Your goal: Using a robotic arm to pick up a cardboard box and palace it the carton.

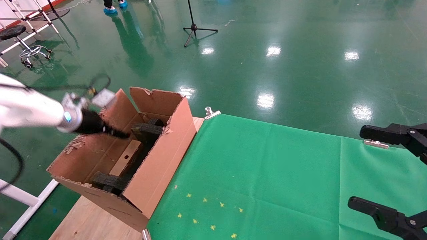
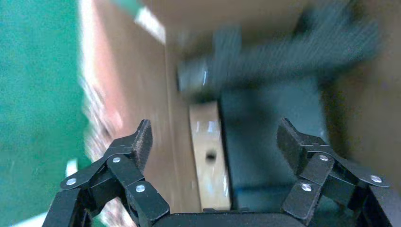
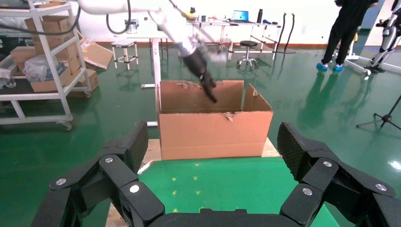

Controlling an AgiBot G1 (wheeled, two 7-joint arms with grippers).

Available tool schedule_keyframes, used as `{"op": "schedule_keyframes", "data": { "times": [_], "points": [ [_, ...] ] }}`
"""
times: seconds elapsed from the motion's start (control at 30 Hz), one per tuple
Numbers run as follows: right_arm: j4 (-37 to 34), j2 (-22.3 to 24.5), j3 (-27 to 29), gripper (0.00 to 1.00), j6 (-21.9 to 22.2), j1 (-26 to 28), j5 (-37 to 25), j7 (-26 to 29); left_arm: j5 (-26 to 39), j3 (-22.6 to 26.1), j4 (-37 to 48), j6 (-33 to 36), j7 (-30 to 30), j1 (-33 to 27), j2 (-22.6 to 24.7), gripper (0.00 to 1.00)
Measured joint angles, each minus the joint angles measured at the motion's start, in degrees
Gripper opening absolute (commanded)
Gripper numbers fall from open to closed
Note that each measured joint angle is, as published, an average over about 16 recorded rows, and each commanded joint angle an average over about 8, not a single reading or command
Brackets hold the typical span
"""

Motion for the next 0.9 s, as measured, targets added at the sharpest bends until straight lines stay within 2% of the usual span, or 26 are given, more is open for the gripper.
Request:
{"op": "schedule_keyframes", "data": {
  "times": [0.3, 0.47, 0.9],
  "points": [
    [0.0, 0.0, 0.0, 1.0, 0.0, 0.0, 0.0, 0.0, -4.8, -2.5, -15.0, 9.5, 2.9, -2.1, -7.2, 1.0],
    [0.0, 0.0, 0.0, 1.0, 0.0, 0.0, 0.0, 0.0, -5.6, -2.6, -21.3, 13.0, 2.7, -1.8, -9.5, 1.0],
    [0.0, 0.0, 0.0, 1.0, 0.0, 0.0, 0.0, 0.0, -7.4, -3.6, -24.6, 14.9, 3.2, 0.0, -10.2, 1.0]
  ]
}}
